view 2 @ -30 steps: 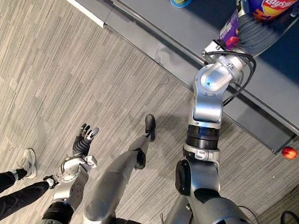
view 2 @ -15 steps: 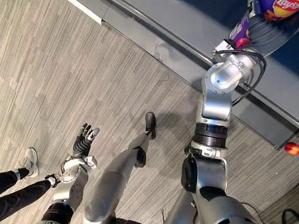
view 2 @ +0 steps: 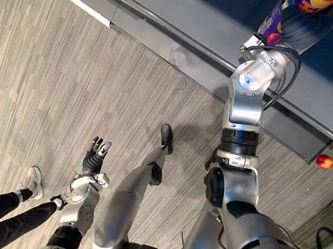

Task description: Put the gum and the chips on the shelf.

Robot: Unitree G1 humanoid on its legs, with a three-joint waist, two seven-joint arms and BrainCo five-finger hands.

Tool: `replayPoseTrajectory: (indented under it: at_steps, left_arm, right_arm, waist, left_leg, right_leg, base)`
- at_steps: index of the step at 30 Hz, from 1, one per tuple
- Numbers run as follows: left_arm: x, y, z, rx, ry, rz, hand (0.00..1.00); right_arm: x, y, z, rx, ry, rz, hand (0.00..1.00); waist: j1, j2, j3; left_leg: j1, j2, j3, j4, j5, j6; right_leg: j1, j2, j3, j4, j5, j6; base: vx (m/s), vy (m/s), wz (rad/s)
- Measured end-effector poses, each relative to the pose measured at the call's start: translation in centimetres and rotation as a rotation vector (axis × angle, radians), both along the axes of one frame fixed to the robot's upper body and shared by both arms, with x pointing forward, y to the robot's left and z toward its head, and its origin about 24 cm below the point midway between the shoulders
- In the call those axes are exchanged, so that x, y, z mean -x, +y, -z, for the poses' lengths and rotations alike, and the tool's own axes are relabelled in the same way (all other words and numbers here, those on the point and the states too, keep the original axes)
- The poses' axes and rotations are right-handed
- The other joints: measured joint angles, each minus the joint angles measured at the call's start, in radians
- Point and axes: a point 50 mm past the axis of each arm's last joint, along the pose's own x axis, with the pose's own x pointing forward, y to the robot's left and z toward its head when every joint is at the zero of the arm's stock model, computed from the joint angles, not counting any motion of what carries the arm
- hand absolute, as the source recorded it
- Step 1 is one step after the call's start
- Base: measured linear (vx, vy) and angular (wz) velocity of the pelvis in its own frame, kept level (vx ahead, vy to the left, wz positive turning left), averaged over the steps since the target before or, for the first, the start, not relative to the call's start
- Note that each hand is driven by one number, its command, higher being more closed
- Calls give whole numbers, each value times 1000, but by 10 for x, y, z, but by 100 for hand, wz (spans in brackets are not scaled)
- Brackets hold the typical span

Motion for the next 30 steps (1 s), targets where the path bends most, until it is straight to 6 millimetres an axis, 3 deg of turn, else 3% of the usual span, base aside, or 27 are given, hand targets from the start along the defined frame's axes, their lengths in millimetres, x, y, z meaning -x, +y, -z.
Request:
replayPoseTrajectory:
  at_steps: [5,6,9,14,17,26,30]
  left_arm:
    - [0,0,0,0,1,-1,0]
    - [0,0,0,0,1,-1,0]
    - [0,0,0,0,1,0,0]
    - [1,0,1,0,7,-1,0]
    - [2,0,4,0,20,-2,0]
    - [6,-1,14,0,67,2,0]
    - [14,-2,29,2,142,7,0]
  right_arm:
    - [-3,9,6,25,18,-25,100]
    - [-3,10,6,25,20,-30,0]
    - [-6,15,16,37,53,-44,0]
    - [-14,27,56,-7,181,-100,0]
    - [-17,34,69,-12,225,-131,0]
    - [-22,41,117,13,399,-195,0]
    - [-20,42,159,21,547,-223,0]
  waist:
    - [-1,0,0]
    - [-2,0,0]
    - [-4,-1,-1]
    - [-7,-1,-2]
    - [-7,-2,-2]
    - [-11,-35,-19]
    - [-14,-41,-22]
  left_leg:
    - [0,10,3,6,-1,-1]
    - [0,12,4,7,-1,-1]
    - [0,18,6,17,-3,-3]
    - [0,35,12,29,-6,-7]
    - [2,47,12,47,-14,-8]
    - [42,82,21,98,-54,-17]
    - [105,98,25,123,-77,-11]
  right_leg:
    - [2,12,2,-6,2,-2]
    - [2,14,2,-7,2,-3]
    - [5,20,5,-9,2,-3]
    - [11,37,6,-19,5,-6]
    - [24,50,4,-26,8,-11]
    - [92,82,2,-55,13,-14]
    - [176,99,0,-84,14,-12]
  base:
    - [-22,-36,-5]
    - [-16,-42,-6]
    - [-15,-44,-6]
    - [-12,-39,-7]
    - [-21,-64,-9]
    - [-12,-45,-10]
    - [48,-50,-11]
